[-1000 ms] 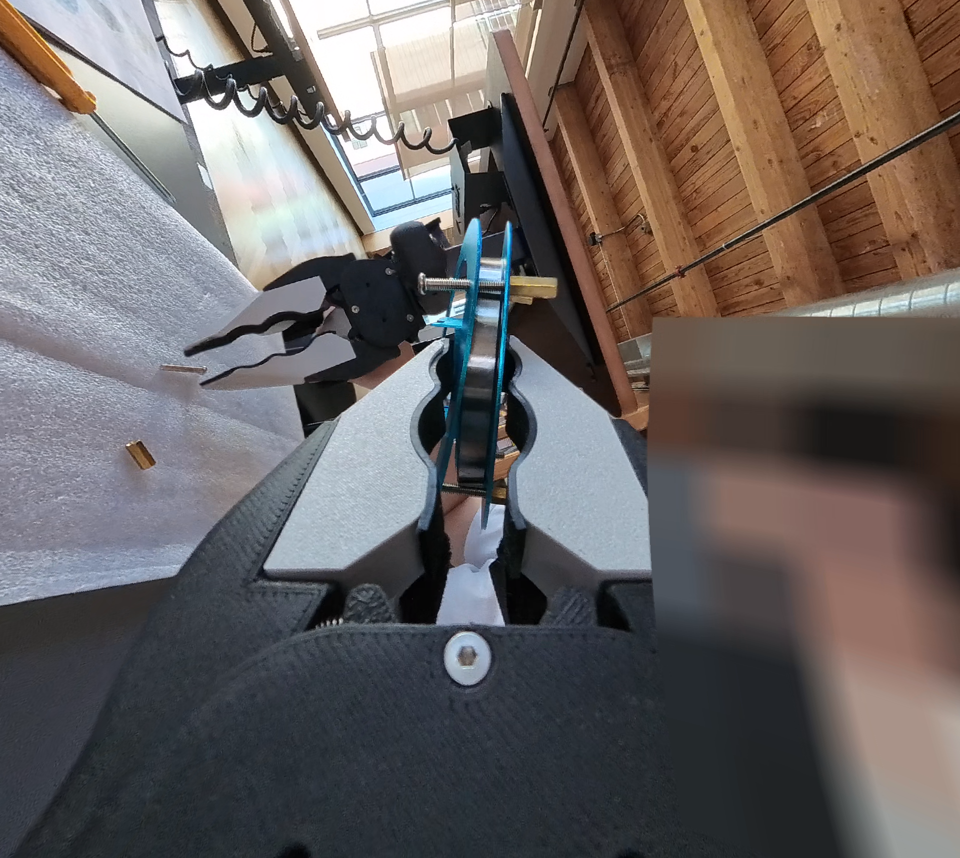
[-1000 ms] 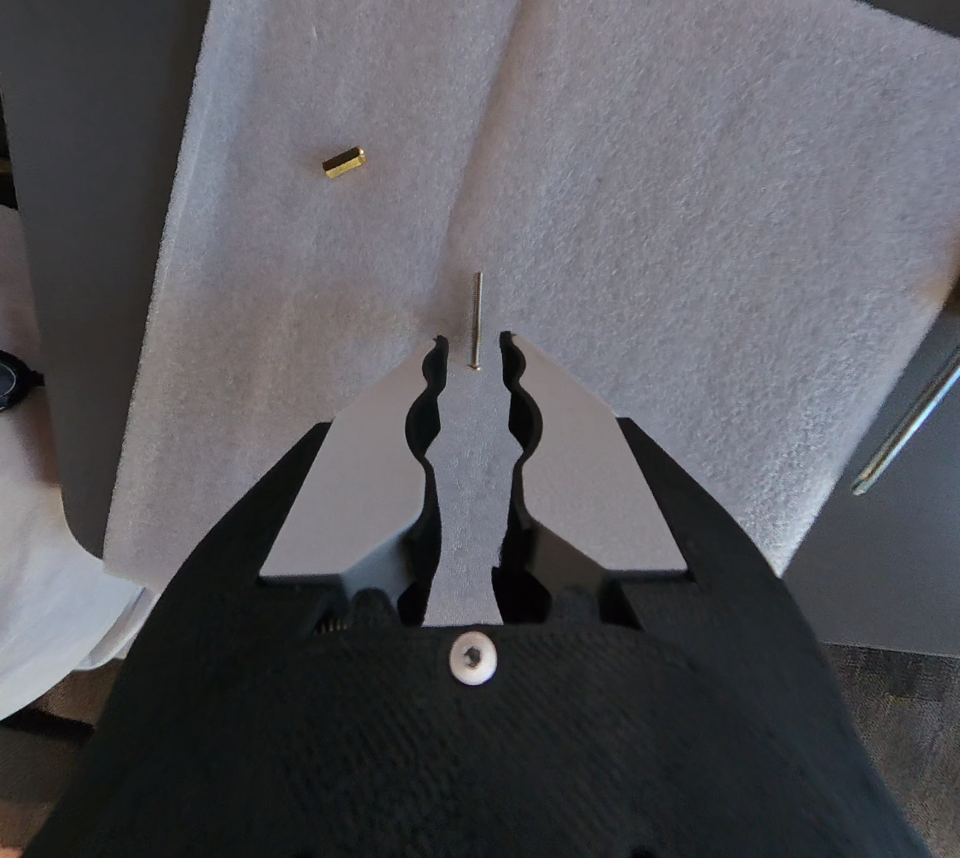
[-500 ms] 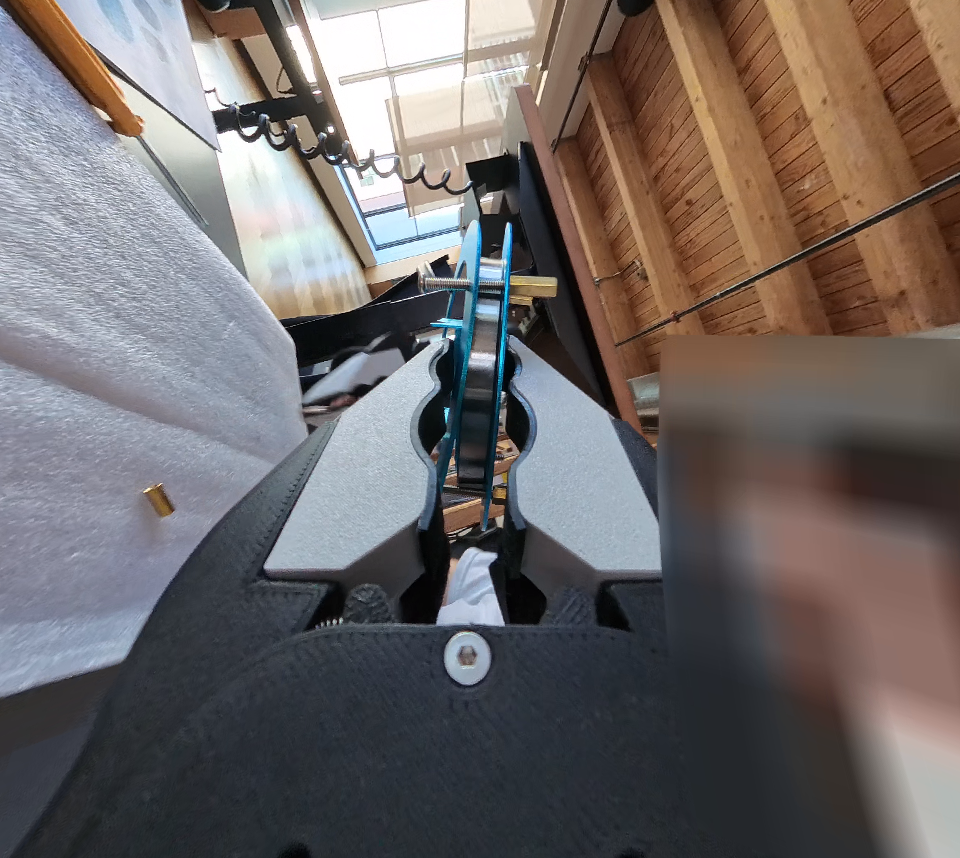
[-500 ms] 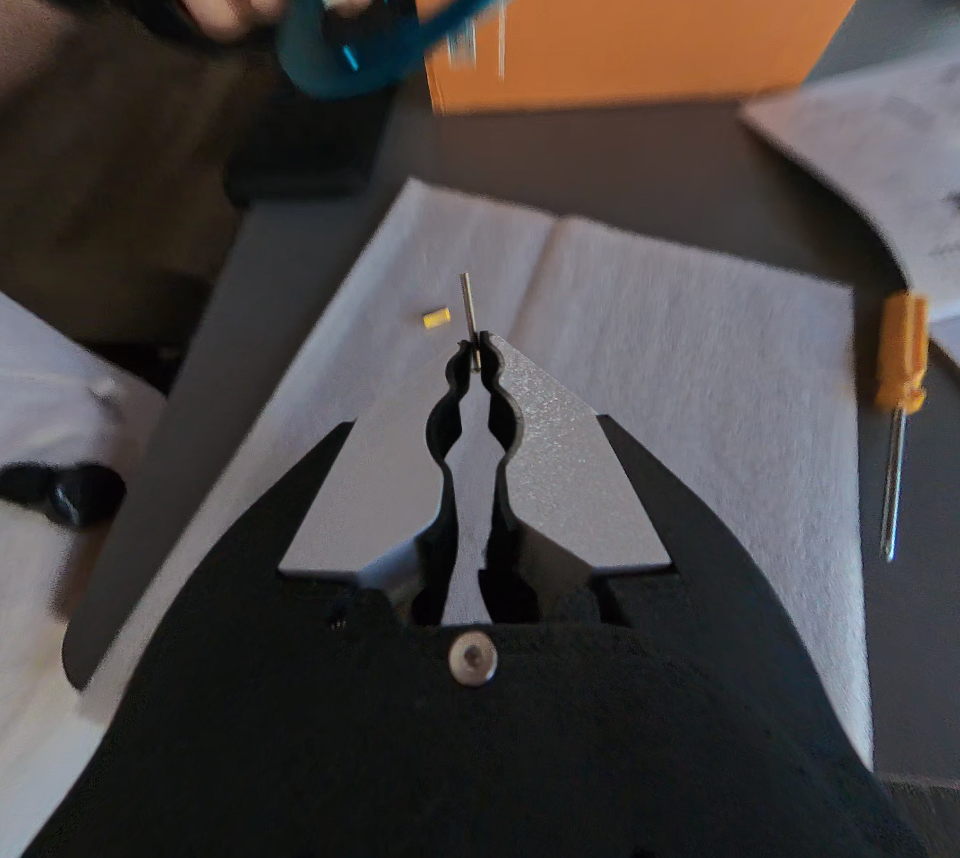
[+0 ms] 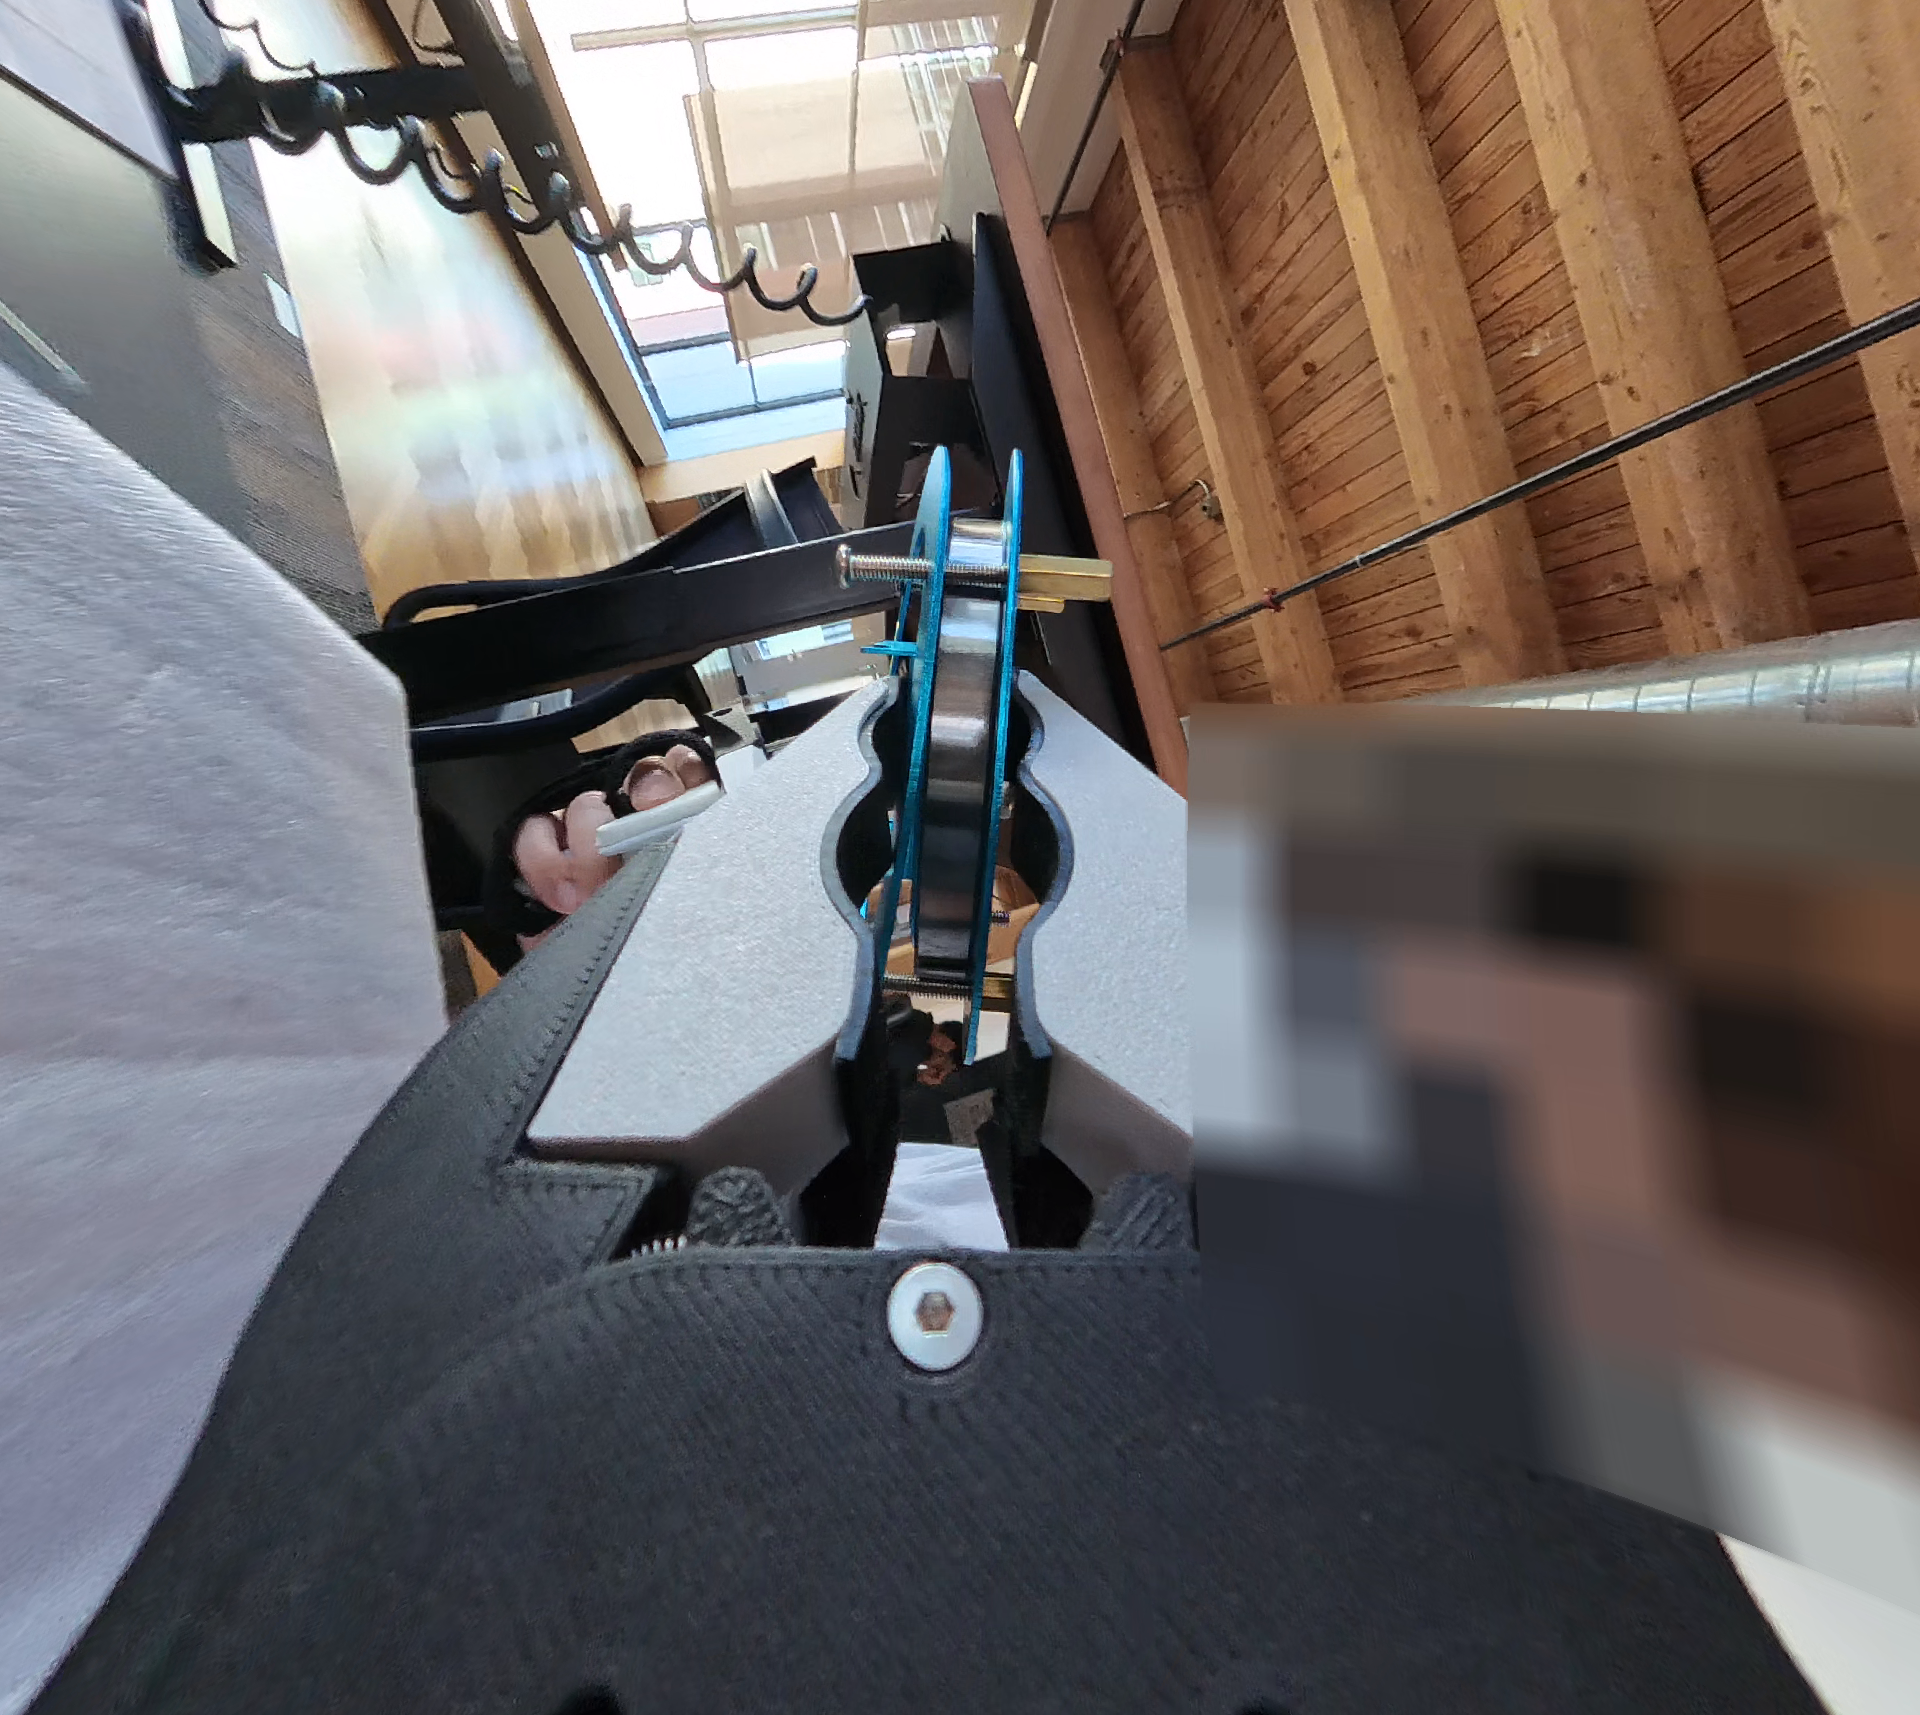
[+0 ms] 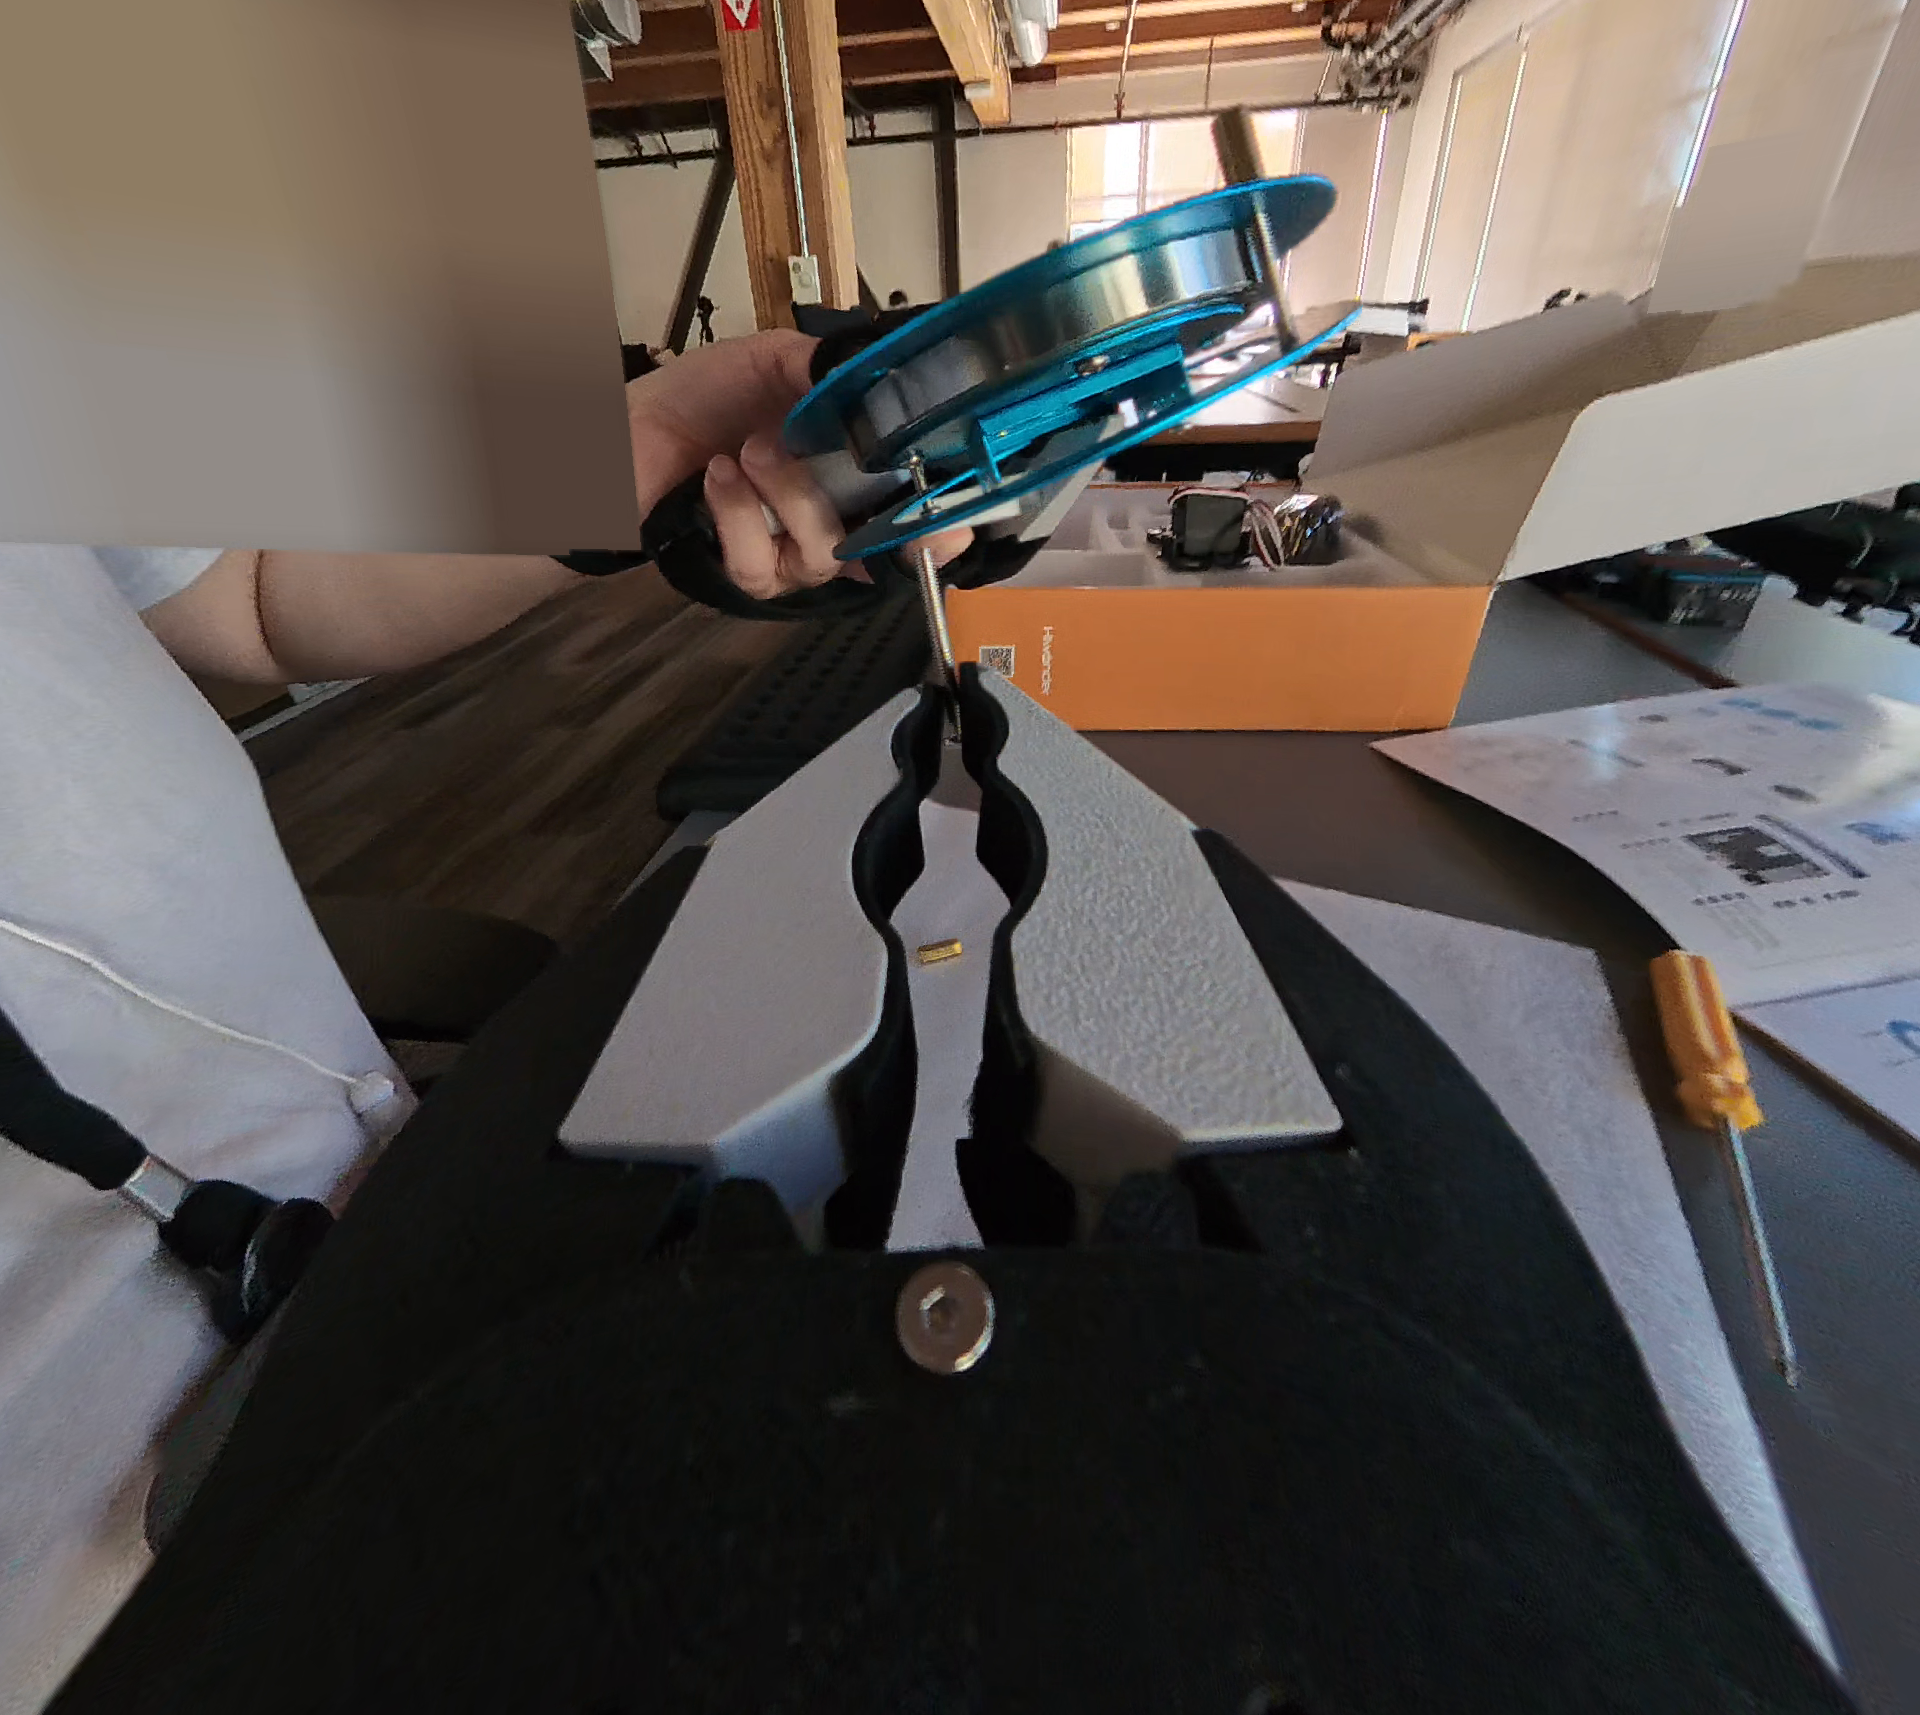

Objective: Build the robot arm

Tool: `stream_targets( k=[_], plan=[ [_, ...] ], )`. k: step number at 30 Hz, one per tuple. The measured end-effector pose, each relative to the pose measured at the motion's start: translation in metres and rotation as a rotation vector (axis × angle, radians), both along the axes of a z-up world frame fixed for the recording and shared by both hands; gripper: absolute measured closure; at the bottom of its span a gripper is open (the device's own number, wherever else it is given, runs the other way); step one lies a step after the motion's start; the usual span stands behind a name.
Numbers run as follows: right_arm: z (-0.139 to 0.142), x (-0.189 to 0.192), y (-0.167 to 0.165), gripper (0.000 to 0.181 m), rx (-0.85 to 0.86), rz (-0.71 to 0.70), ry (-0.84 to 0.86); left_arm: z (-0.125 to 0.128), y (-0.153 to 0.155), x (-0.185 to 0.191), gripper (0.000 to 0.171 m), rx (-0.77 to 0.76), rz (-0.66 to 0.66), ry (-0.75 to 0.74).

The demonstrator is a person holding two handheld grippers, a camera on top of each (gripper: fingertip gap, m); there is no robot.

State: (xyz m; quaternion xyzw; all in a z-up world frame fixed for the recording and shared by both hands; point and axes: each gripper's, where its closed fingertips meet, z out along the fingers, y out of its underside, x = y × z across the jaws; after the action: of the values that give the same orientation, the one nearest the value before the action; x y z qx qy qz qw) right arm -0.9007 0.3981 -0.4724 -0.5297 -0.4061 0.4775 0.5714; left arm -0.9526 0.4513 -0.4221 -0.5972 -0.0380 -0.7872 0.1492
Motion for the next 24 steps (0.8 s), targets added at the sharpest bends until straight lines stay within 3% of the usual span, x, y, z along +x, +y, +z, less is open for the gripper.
stream_targets(
  k=[11,24],
  plan=[
    [0.025,0.032,-0.007,0.18,0.119,-0.013,0.122,0.009,-0.005,0.044,0.156,-0.024,-0.08,-0.022],
    [0.043,0.035,-0.014,0.18,0.234,-0.014,0.133,0.003,-0.009,0.055,0.156,-0.061,-0.075,-0.108]
  ],
)
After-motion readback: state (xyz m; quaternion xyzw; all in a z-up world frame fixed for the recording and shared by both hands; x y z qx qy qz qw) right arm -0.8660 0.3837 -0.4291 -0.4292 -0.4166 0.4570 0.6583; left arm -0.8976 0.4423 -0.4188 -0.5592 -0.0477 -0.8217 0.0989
